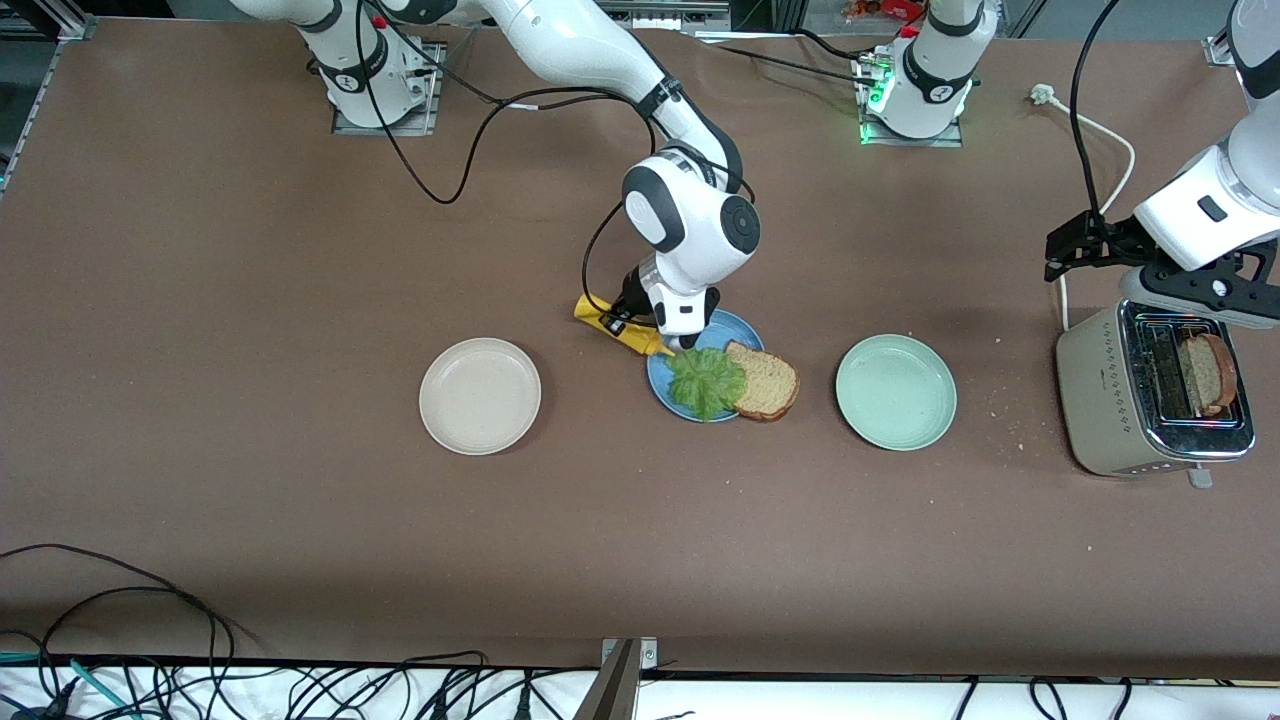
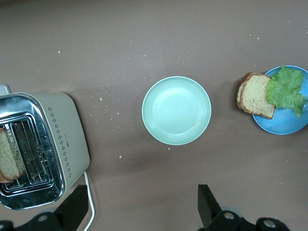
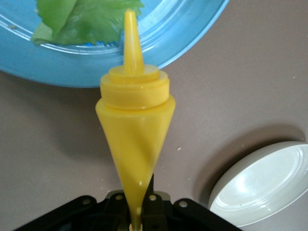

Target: Make sandwich in blue plate with both arms

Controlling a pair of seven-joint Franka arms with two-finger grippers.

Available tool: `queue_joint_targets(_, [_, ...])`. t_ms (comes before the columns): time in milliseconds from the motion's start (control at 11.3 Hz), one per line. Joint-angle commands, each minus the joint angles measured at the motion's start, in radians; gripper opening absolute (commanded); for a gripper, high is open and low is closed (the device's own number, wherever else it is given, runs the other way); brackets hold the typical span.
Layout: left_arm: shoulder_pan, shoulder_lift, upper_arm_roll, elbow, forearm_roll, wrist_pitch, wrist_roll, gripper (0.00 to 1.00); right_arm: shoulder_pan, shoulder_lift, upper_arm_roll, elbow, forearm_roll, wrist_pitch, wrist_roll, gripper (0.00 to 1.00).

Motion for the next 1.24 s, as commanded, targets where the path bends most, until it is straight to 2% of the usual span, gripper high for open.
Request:
queue_joint_targets(0, [0.004, 0.005, 0.001, 0.022, -0.025, -0.02, 0.021, 1.0, -0.001, 0.018, -0.006, 0.024, -0.017, 0.003, 0.005, 0.0])
queue_joint_targets(444, [0.004, 0.005, 0.001, 0.021, -0.025, -0.02, 0.021, 1.0, -0.007, -0.009, 0.0, 0.005, -0.014, 0.003, -0.003, 0.0])
queue_joint_targets(622, [0.004, 0.005, 0.001, 0.021, -0.025, -0.02, 0.021, 1.0, -0.042, -0.102, 0.078, -0.06, -0.028, 0.012, 0.0, 0.0])
queue_joint_targets(800, [0.004, 0.005, 0.001, 0.022, -0.023, -0.02, 0.021, 1.0, -0.095, -0.248, 0.168, -0.186, -0.077, 0.065, -0.003, 0.0])
queue_joint_targets(977, [0.003, 0.005, 0.001, 0.022, -0.025, -0.02, 0.021, 1.0, -0.198, -0.407, 0.268, -0.309, -0.112, 0.11, -0.044, 0.0])
queue_joint_targets(1155, [0.003, 0.006, 0.001, 0.022, -0.025, -0.02, 0.021, 1.0, -0.322, -0.542, 0.359, -0.395, -0.108, 0.13, -0.11, 0.0])
